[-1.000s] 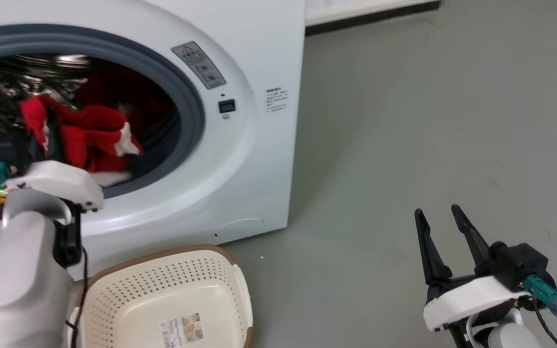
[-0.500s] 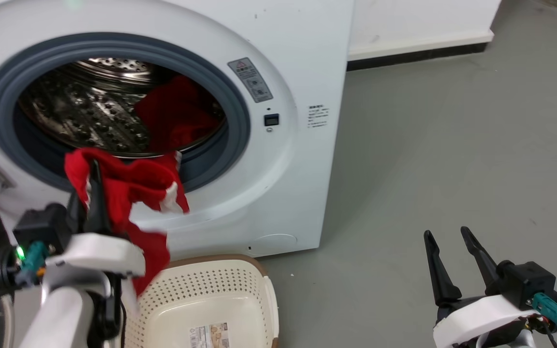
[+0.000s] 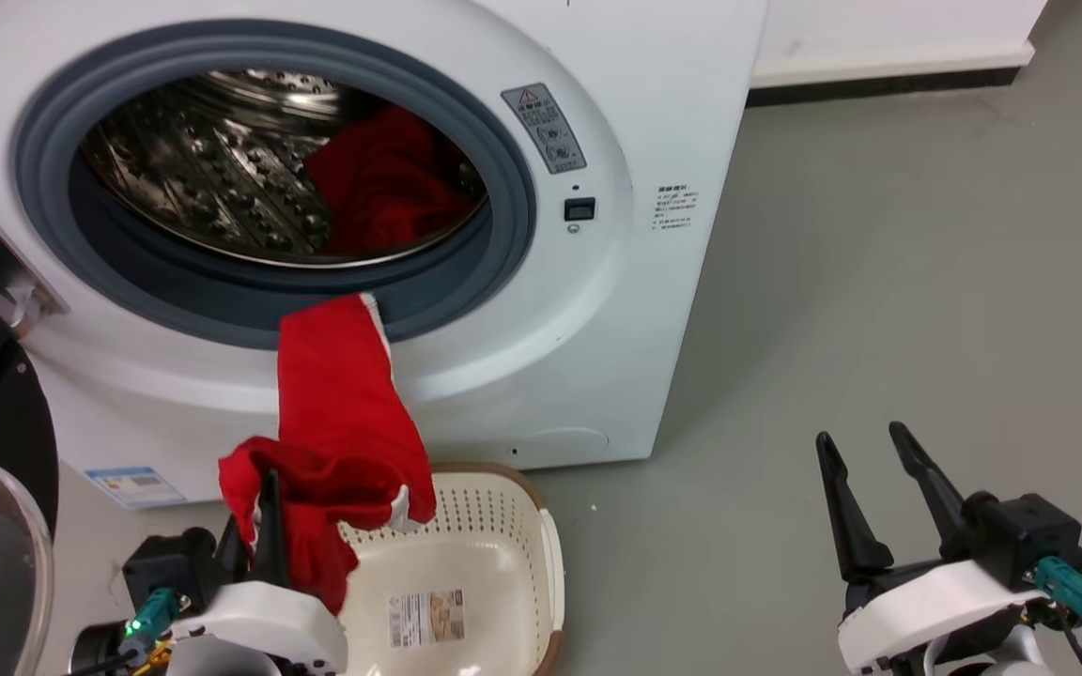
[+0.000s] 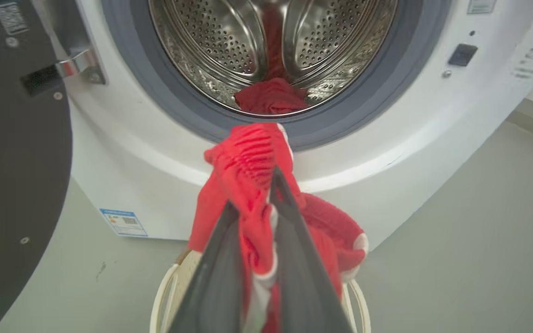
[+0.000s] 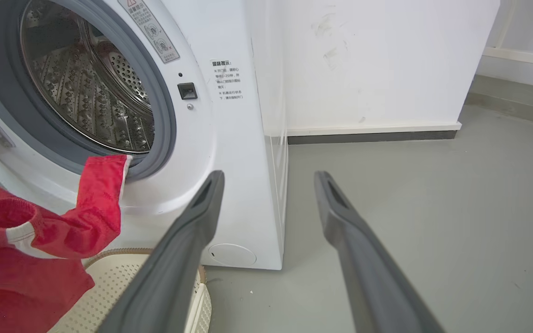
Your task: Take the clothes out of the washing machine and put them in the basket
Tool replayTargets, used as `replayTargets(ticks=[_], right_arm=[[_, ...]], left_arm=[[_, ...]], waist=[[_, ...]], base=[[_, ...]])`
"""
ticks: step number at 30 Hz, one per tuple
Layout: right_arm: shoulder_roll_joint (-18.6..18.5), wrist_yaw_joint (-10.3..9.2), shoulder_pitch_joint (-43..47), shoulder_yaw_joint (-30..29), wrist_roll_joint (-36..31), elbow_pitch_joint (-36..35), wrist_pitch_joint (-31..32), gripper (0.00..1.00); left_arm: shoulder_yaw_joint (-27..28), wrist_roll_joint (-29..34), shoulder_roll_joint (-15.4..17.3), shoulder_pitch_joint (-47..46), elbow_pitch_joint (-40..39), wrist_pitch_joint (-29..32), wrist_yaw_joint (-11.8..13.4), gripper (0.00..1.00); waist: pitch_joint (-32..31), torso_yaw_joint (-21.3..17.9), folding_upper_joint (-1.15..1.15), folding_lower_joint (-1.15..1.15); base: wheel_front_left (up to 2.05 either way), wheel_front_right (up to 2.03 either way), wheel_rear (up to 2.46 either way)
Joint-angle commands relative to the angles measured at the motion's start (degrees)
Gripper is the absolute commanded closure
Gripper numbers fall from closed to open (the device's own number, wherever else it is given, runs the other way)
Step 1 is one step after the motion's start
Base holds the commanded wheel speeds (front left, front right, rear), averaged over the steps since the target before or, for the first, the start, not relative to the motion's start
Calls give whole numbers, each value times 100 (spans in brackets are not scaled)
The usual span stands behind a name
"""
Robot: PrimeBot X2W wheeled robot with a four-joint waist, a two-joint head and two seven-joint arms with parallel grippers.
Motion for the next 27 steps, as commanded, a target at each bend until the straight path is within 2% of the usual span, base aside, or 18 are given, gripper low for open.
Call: replayTargets(ticks=[1, 13, 23, 27], right_arm=[[-1, -4, -80, -10, -8, -23, -17, 0], [1, -4, -579, -13, 76, -126, -163, 0], [1, -4, -1046, 110, 214, -92, -410, 0], [2, -4, -1203, 182, 250, -30, -502, 0]], left_arm=[[-5, -29, -35, -6, 121, -80, -58, 100], [153, -167, -213, -1219, 2153, -604, -573, 100], [228, -47, -217, -2481, 3996, -693, -1066, 100], [408, 3, -228, -2744, 4464, -699, -1169, 100]], waist=[[190, -63, 0, 0], [1489, -524, 0, 0], [2549, -775, 0, 0], [2828, -871, 0, 0]], base=[[0, 0, 0], [0, 0, 0], [0, 0, 0], [0, 0, 0]])
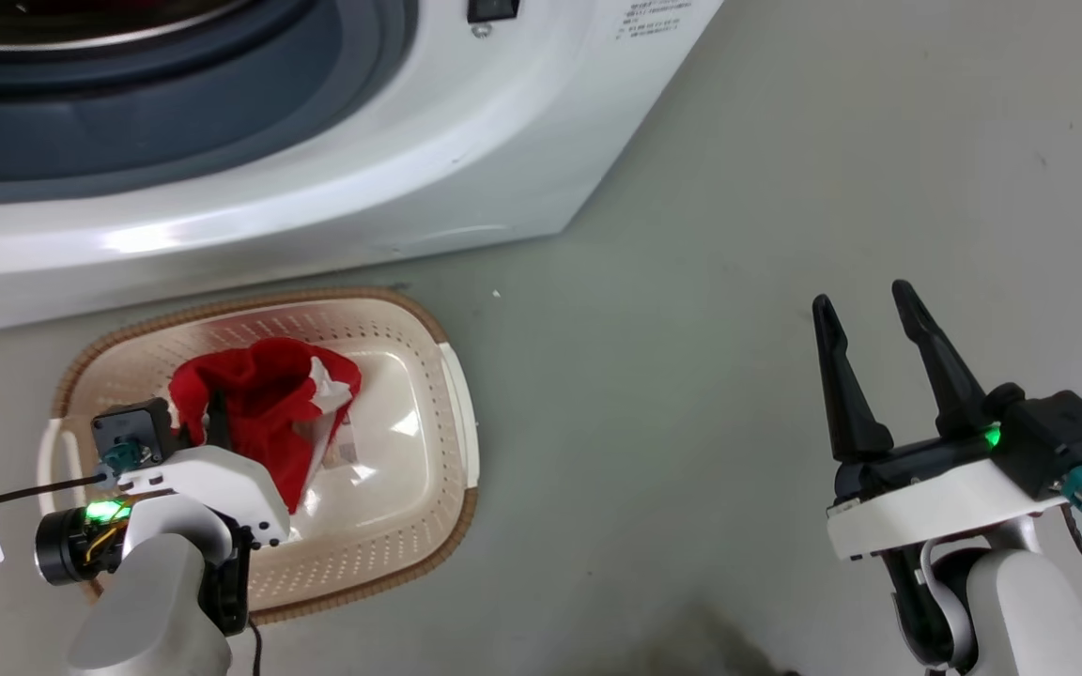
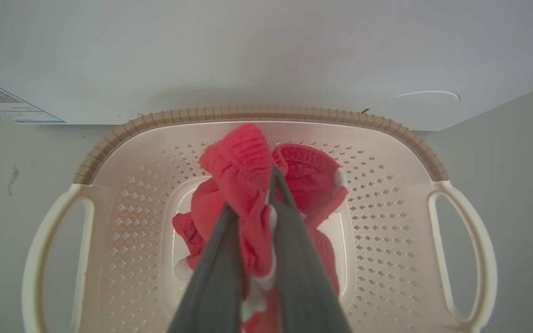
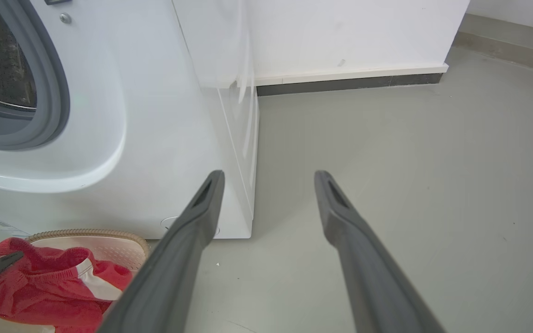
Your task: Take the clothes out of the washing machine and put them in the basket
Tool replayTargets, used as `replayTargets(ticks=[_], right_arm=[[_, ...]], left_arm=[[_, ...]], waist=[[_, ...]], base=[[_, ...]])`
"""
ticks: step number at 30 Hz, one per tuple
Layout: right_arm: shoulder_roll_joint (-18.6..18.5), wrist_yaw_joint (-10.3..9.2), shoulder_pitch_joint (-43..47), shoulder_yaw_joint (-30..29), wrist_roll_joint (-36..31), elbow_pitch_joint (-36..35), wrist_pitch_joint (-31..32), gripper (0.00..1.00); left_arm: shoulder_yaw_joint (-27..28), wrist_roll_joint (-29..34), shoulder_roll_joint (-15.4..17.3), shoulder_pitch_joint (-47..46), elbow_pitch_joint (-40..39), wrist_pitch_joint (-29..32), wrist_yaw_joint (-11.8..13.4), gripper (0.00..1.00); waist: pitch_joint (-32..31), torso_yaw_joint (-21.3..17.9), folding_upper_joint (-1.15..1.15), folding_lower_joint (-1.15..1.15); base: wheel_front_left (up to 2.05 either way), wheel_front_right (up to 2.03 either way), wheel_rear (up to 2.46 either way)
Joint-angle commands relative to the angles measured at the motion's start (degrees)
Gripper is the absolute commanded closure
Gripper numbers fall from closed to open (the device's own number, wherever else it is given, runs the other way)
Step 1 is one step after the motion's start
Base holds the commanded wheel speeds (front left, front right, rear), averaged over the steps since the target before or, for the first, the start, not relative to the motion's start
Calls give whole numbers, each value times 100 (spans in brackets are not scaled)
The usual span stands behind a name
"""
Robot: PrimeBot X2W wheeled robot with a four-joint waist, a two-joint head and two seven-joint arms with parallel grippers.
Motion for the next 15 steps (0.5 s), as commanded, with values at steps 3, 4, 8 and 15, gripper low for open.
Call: replayTargets(ticks=[3, 4, 8, 15], right_arm=[[5, -4, -177, -2, 12, 36, -99, 0], [5, -4, -204, 5, 27, 46, -108, 0], [4, -4, -273, 29, 41, 98, -167, 0], [4, -4, -364, 88, 60, 190, -244, 0]], left_arm=[[114, 113, -23, -178, 331, -32, -86, 100], [140, 128, -23, -214, 439, -32, -101, 100], [195, 229, -28, -344, 816, -33, -241, 100], [299, 282, -59, -485, 1466, -28, -392, 83]], waist=[[400, -172, 0, -1], [458, -188, 0, -1], [629, -233, 0, -1], [776, -297, 0, -1]], base=[[0, 0, 0], [0, 0, 0], [0, 0, 0], [0, 0, 0]])
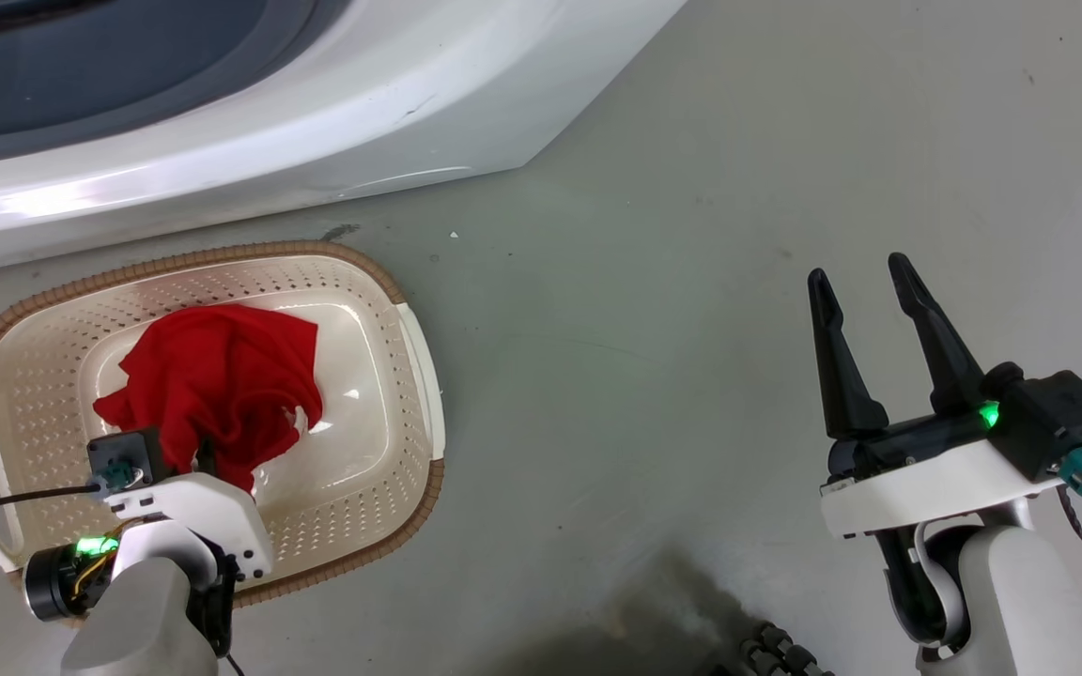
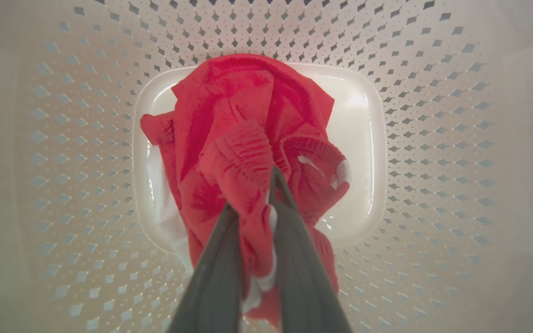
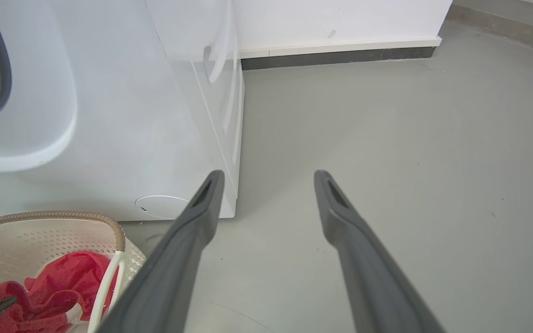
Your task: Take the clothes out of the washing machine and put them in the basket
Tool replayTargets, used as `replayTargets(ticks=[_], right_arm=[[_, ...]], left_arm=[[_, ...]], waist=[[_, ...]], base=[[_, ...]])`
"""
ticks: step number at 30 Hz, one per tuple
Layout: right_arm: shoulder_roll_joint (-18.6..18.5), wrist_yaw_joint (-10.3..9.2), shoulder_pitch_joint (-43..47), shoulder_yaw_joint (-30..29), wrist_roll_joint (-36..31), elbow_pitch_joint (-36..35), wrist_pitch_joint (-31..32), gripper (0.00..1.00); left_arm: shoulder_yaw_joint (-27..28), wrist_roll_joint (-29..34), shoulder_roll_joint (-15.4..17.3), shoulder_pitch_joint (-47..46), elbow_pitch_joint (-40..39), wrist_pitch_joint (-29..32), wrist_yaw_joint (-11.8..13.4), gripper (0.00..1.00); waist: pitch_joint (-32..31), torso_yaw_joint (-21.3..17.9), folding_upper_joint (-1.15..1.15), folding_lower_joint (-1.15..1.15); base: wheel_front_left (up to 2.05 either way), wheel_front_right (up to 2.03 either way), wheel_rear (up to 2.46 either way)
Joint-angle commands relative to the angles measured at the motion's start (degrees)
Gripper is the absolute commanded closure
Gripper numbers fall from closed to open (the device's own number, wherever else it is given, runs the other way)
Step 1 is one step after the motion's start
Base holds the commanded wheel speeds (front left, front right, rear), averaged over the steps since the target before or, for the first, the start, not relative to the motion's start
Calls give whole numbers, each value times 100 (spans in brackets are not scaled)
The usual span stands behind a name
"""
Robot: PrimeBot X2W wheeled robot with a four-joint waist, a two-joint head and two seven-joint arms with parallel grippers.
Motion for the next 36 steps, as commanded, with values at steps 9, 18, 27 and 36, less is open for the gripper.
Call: replayTargets(ticks=[9, 18, 27, 36], right_arm=[[1, -4, -69, -11, -43, 170, -71, 0], [1, -4, 143, -22, -95, 367, -18, 0], [2, -4, 475, -99, -224, 336, 186, 0], [1, -4, 714, -188, -479, 95, 400, 0]], left_arm=[[173, 109, -128, 5, 65, -14, -34, 0], [438, 408, -297, 597, -668, -14, -119, 0], [697, 926, -596, 1227, -1774, -14, -99, 0], [1008, 1387, -853, 1644, -3242, -14, -118, 0]], waist=[[-328, 96, 0, -1], [-1396, 286, 0, -1], [-2226, 541, 0, -1], [-2595, 851, 0, -1]], base=[[0, 0, 0], [0, 0, 0], [0, 0, 0], [0, 0, 0]])
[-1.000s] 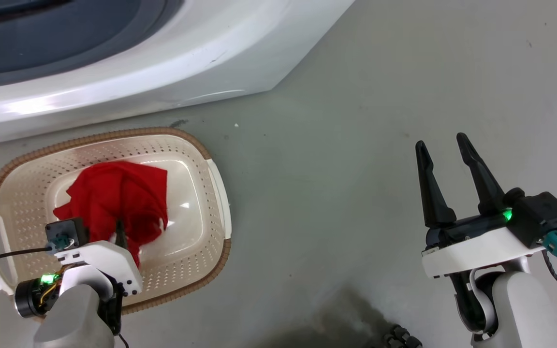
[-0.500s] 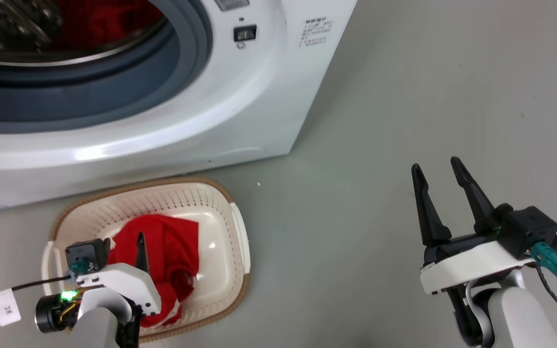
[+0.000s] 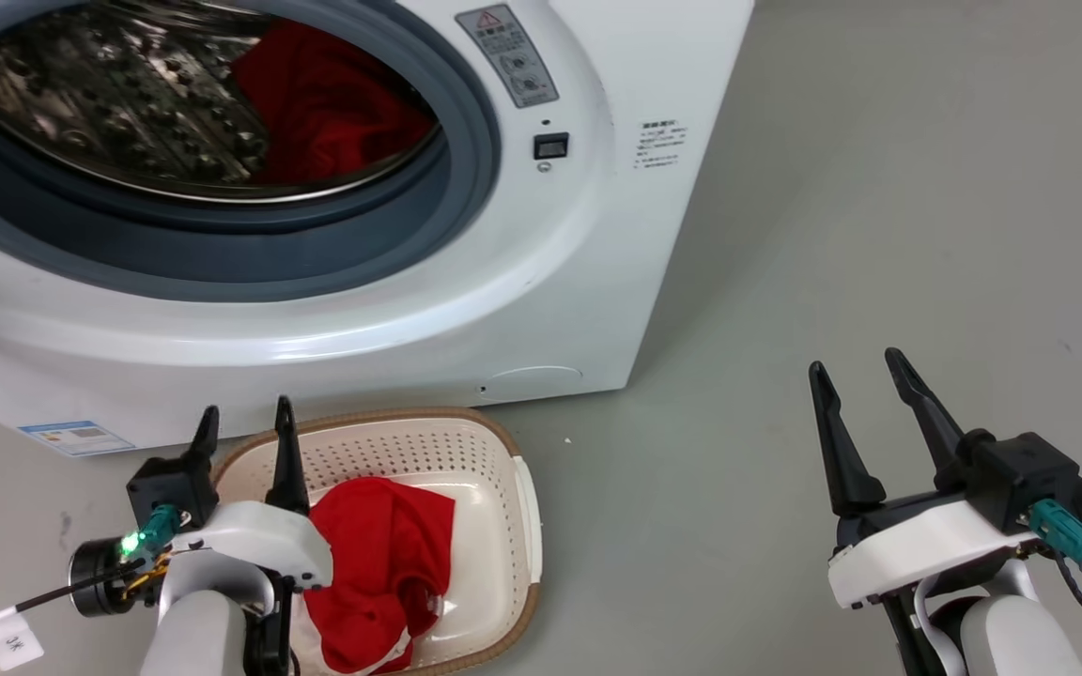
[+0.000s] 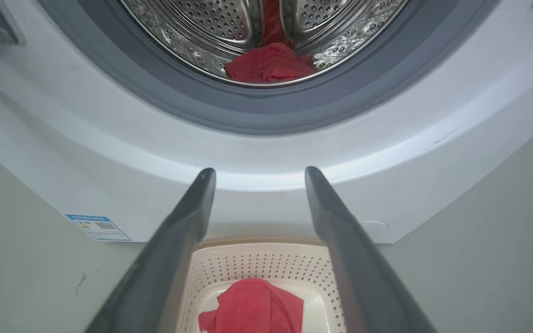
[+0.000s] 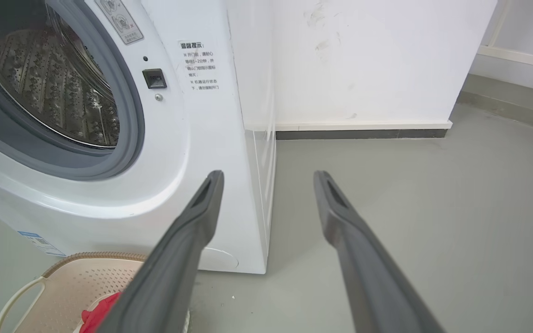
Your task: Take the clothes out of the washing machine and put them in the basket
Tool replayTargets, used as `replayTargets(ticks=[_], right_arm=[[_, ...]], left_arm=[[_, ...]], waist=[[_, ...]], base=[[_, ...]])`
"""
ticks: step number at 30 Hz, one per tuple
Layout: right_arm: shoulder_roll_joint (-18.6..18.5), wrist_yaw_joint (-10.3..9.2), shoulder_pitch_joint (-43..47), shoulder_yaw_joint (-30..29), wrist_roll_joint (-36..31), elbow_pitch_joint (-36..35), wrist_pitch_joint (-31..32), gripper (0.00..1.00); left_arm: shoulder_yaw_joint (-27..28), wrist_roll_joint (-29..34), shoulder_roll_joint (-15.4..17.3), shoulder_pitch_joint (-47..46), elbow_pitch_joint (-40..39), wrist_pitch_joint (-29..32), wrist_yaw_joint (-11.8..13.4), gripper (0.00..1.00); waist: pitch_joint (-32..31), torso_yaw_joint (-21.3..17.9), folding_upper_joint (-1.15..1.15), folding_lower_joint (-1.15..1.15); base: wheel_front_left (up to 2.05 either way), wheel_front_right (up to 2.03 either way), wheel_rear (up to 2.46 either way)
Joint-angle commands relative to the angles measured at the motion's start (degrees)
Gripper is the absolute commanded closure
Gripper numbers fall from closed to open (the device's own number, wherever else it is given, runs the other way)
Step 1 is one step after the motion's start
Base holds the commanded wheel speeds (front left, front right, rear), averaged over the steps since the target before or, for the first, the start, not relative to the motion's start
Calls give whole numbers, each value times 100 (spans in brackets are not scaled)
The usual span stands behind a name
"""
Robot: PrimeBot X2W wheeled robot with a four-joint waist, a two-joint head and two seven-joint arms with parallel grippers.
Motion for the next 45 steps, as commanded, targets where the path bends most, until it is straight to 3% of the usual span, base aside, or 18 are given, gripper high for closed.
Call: replayTargets(ticks=[1, 8, 13, 25, 34, 45], right_arm=[[-3, -4, 71, -21, -64, -46, 11, 0], [-2, -4, 106, -19, -72, -208, 98, 0], [-2, -4, 5, 70, 8, -230, 62, 0], [2, -4, -277, 272, 389, 23, -313, 0], [4, -4, -576, 543, 844, 462, -674, 0], [3, -4, -847, 917, 1232, 724, -817, 0]], left_arm=[[24, 58, -52, 86, -154, -14, 3, 0], [54, 312, -92, -42, -862, -14, -82, 0], [26, 420, 173, -606, -699, -14, -235, 0], [-94, 688, 1284, -2618, 164, 865, -521, 0], [-159, 853, 2089, -3975, 897, 1731, -601, 0], [-510, 1007, 2843, -5328, 1542, 2742, -731, 0]], waist=[[-81, 90, 0, 1], [-49, 161, 0, 1], [155, 4, 0, 1], [1034, -874, 0, 1], [1824, -1564, 0, 1], [2500, -1986, 0, 1]], base=[[0, 0, 0], [0, 0, 0], [0, 0, 0], [0, 0, 0], [0, 0, 0], [0, 0, 0]])
